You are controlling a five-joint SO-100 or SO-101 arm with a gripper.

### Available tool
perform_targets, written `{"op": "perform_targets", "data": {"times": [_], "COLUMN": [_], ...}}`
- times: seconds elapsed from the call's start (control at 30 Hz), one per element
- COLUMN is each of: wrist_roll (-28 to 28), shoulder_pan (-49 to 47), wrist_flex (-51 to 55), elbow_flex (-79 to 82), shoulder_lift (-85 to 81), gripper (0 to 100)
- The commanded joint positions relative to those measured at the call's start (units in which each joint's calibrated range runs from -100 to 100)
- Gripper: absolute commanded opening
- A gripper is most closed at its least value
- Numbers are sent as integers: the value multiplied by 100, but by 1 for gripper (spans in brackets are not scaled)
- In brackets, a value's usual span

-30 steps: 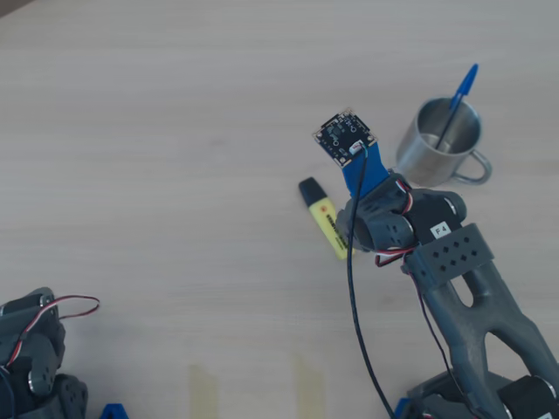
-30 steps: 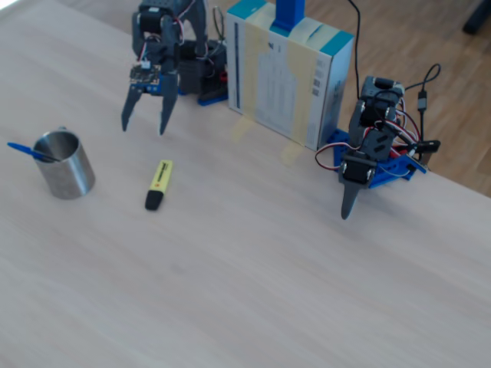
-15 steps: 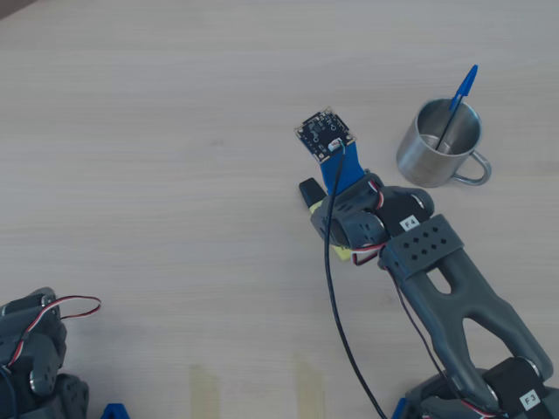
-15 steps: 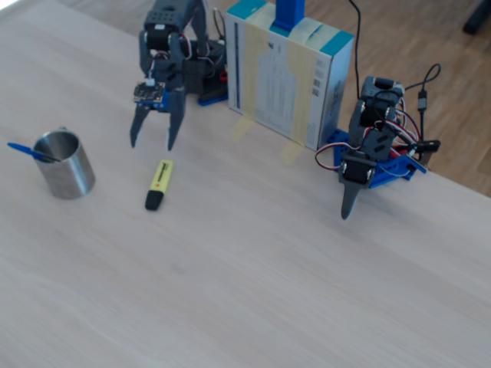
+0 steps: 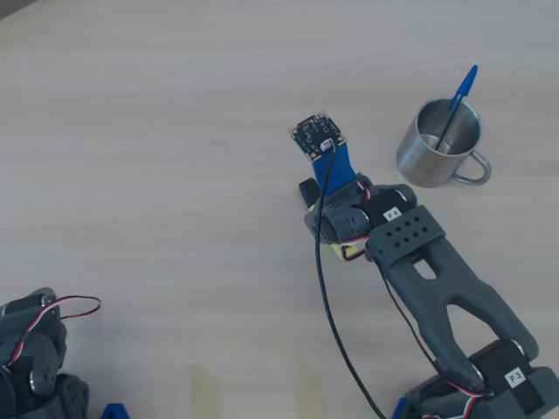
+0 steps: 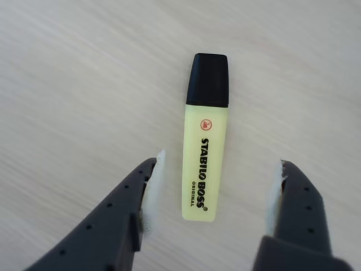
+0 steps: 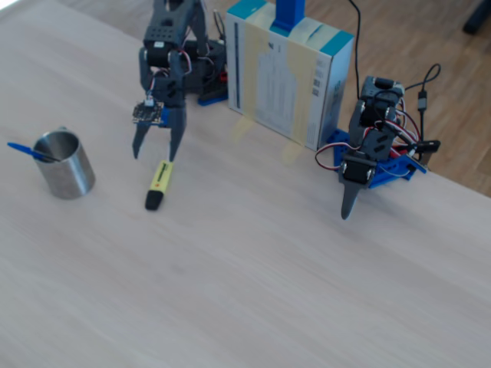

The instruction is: Grab the yellow pen and put it in the silver cup.

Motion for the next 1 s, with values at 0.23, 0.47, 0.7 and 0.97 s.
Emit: {"op": "perform_targets", "data": {"times": [0.23,0.47,0.7,0.97], "wrist_roll": [-74,-79,-162,-146], "shoulder_pan": [117,152,152,152], "wrist_flex": [-156,-310,-413,-679], "elbow_flex": [-201,-201,-201,-201], "shoulder_lift": [520,869,1102,1443], "gripper": [29,29,29,29]}}
